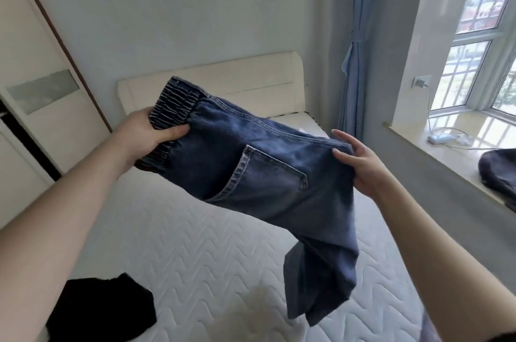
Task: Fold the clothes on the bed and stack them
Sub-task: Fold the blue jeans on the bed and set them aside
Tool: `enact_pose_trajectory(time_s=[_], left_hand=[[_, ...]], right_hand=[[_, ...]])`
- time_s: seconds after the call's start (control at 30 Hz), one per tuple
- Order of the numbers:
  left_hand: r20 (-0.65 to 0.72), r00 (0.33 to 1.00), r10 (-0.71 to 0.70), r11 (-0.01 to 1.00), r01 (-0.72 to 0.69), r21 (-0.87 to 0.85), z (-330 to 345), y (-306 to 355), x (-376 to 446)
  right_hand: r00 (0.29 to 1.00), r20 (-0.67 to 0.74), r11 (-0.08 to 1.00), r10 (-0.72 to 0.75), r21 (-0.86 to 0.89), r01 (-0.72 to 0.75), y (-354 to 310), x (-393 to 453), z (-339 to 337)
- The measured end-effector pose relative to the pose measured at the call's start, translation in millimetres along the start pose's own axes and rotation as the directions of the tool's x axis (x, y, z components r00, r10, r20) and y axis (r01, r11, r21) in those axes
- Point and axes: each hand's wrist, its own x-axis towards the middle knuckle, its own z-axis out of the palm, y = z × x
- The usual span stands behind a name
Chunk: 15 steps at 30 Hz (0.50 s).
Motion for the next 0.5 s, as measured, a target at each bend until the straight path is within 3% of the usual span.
enact_pose_trajectory(time_s=[0.13,0.3,0.43,0.5], left_hand=[[0.017,1.000,-0.003,0.988,0.006,-0.153,-12,-2,-39],[0.070,0.998,0.000,0.937,0.025,-0.349,-8,-18,-95],[0.124,0.991,-0.049,0.905,0.096,-0.414,9,-35,-132],[0.149,0.985,-0.083,0.905,0.137,-0.403,21,-46,-148]], right_hand=[[0.975,-0.139,0.952,-0.172,-0.280,0.128,-46,-30,17],[0.871,-0.167,0.729,-0.462,-0.631,0.266,-94,-81,39],[0.878,-0.118,0.452,-0.465,-0.884,0.120,-86,-99,39],[0.912,-0.111,0.384,-0.395,-0.922,0.054,-61,-100,28]])
